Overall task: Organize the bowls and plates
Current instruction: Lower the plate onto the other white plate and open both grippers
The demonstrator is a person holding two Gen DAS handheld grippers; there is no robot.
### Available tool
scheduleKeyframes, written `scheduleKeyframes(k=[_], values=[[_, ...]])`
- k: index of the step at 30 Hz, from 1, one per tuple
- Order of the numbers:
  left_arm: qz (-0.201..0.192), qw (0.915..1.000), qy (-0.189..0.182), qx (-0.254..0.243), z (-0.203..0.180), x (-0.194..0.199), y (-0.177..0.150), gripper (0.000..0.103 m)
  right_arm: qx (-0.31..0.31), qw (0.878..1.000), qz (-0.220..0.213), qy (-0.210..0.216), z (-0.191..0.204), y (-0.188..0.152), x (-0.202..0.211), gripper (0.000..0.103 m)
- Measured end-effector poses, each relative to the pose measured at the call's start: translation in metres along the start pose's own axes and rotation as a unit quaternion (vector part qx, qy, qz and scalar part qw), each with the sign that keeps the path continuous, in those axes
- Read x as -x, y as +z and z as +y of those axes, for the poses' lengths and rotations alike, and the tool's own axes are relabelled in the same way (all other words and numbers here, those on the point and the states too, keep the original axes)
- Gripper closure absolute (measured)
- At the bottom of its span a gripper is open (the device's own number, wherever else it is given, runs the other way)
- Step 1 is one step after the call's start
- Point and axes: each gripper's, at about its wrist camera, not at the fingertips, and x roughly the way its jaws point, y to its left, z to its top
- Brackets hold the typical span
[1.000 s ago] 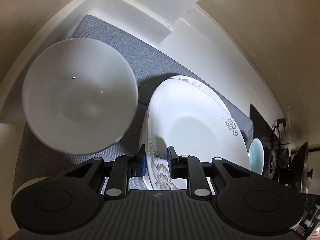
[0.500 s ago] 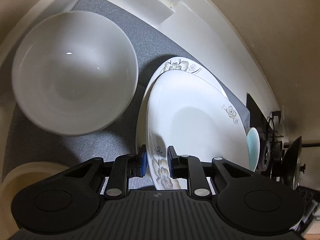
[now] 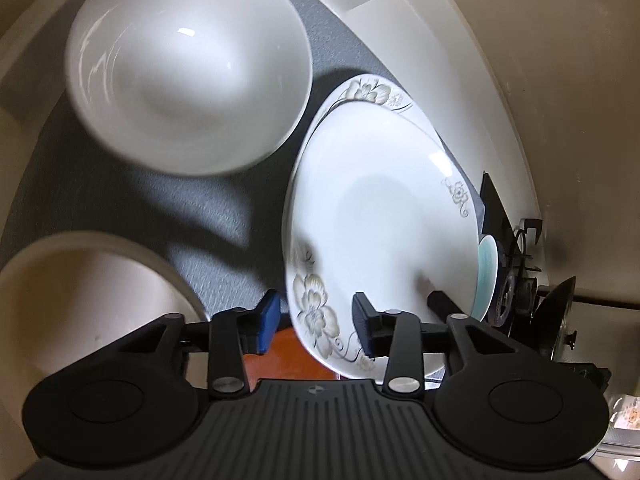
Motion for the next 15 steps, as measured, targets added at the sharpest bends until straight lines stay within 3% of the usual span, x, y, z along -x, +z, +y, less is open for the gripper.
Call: scheduleKeyframes(k=[3, 5, 6, 12, 14, 15], values=[[0.002, 1.0, 0.007, -0.002, -0.0002, -0.0054, -0.0029, 0.061, -0.004, 1.0, -0.001, -0.002, -0.0004, -0.0006, -0.001, 0.084], [-0.008, 0.9999, 0.011, -0.008, -0.002, -0.0061, -0.0058, 0.072, -0.003, 1.0, 0.001, -0.001, -0.0003, -0.0014, -0.0022, 0.083], [-0.015, 0.9998, 0.016, -0.004, -0.0009, -0.0061, -0.0074, 0.087, -0.003, 1.0, 0.004, 0.001, -0.0008, -0.0011, -0.0027, 0.083], [-0.036, 0.999, 0.027, -0.004, -0.0012, -0.0061, -0.0073, 0.09, -0.007, 0.999, 0.031, 0.022, -0.0024, 0.0026, -0.0034, 0.076], [-0.038, 0.9987, 0.032, -0.005, -0.0023, -0.0049, -0.0057, 0.09, -0.012, 0.998, 0.043, 0.041, -0.0001, 0.0041, -0.0017, 0.05], [-0.038, 0.9987, 0.034, -0.007, -0.003, -0.005, -0.0048, 0.091, -0.005, 0.998, 0.049, 0.042, 0.0034, 0.0045, -0.0003, 0.043]])
